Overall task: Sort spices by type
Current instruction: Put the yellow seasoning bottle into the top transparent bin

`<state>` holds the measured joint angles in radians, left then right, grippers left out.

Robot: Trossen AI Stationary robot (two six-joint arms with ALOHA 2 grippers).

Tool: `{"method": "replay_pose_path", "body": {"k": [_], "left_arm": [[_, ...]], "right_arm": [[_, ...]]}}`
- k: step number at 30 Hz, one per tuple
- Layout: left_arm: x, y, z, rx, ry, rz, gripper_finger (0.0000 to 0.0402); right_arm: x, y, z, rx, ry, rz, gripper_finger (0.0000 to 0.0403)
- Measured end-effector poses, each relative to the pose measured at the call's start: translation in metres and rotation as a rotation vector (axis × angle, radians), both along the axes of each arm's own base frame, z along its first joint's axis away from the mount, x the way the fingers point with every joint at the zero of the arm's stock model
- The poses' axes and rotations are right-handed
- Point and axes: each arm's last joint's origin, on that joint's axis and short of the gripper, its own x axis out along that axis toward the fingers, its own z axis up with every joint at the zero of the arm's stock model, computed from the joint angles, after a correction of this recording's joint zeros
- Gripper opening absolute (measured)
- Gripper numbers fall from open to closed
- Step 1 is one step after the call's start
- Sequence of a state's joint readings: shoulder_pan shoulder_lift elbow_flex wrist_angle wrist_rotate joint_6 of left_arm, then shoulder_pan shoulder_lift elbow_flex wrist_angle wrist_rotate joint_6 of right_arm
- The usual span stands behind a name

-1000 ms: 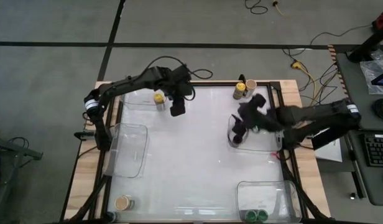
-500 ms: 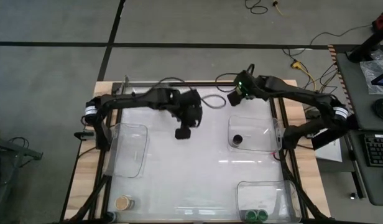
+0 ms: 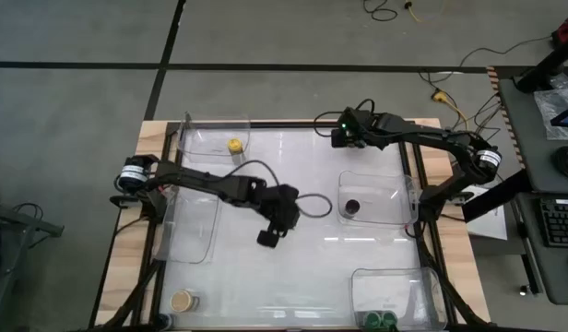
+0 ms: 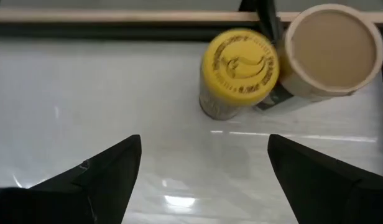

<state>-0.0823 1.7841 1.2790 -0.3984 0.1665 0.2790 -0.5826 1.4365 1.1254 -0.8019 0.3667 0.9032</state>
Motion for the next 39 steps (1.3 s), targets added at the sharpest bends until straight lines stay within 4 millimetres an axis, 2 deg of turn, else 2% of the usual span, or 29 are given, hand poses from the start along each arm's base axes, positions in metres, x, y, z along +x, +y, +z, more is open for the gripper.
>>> {"method": "replay_pose_path", "body": {"k": [7, 13, 19, 26, 39], "left_arm": [[-0.025, -0.016, -0.013, 0.041, -0.075, -0.013, 0.0036], [-0.043, -0.015, -0.029, -0.004, -0.152, 0.029, 0.0036], [-0.058, -0.013, -0.051, -0.037, -0.189, 0.057, 0.0036], [-0.069, -0.011, -0.067, -0.058, -0.239, 0.070, 0.0036], [-0.075, -0.011, -0.074, -0.071, -0.239, 0.065, 0.0036]], "right_arm": [[-0.006, -0.019, -0.004, 0.019, -0.081, -0.224, 0.0340], [-0.005, -0.037, -0.017, 0.036, -0.154, -0.385, 0.0334], [-0.001, -0.053, -0.013, 0.027, -0.183, -0.458, 0.0336], [0.007, -0.064, -0.021, 0.094, -0.134, -0.528, 0.0334], [0.010, -0.074, -0.026, 0.109, -0.131, -0.615, 0.0335]]}}
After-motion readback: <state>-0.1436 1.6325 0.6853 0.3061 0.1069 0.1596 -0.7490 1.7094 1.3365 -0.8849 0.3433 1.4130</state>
